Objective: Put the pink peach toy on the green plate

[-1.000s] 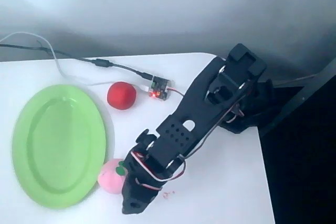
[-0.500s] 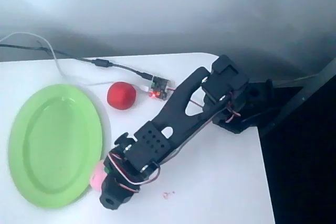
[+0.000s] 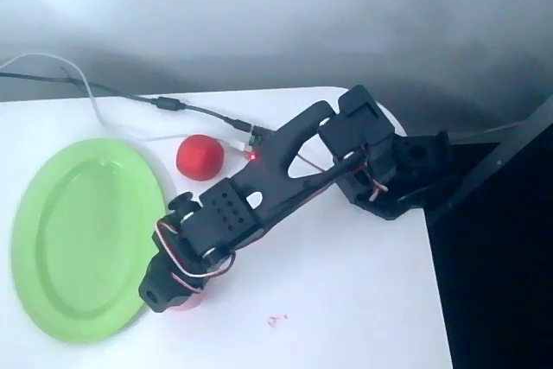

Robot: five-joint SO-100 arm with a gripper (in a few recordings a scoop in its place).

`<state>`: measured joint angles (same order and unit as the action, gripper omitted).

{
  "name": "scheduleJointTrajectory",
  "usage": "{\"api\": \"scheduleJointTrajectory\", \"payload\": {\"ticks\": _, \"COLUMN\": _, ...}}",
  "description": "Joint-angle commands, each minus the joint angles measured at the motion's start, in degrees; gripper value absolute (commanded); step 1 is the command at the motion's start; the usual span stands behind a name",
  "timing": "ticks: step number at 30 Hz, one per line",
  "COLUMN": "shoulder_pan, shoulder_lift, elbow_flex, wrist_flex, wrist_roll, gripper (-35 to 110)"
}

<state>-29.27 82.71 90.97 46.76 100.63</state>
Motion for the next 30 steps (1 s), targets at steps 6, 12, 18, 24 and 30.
{"api": "scheduleJointTrajectory", "payload": {"ticks": 6, "shoulder_pan": -2.46, "shoulder_lift": 0.18, "elbow_flex": 0.79, "wrist_flex": 2.64, "wrist_roll": 1.23, "gripper": 1}}
{"api": "scheduleJointTrajectory", "payload": {"ticks": 12, "shoulder_pan": -2.72, "shoulder_lift": 0.53, "elbow_flex": 0.79, "wrist_flex": 6.33, "wrist_roll": 1.76, "gripper": 0}}
{"api": "scheduleJointTrajectory", "payload": {"ticks": 18, "shoulder_pan": -0.88, "shoulder_lift": 9.14, "elbow_flex": 0.88, "wrist_flex": 15.12, "wrist_roll": -0.53, "gripper": 0}}
{"api": "scheduleJointTrajectory", "payload": {"ticks": 24, "shoulder_pan": 7.03, "shoulder_lift": 15.73, "elbow_flex": -5.01, "wrist_flex": 15.03, "wrist_roll": -9.67, "gripper": 0}}
{"api": "scheduleJointTrajectory", "payload": {"ticks": 30, "shoulder_pan": 13.71, "shoulder_lift": 2.02, "elbow_flex": -19.42, "wrist_flex": 13.01, "wrist_roll": -20.39, "gripper": 0}}
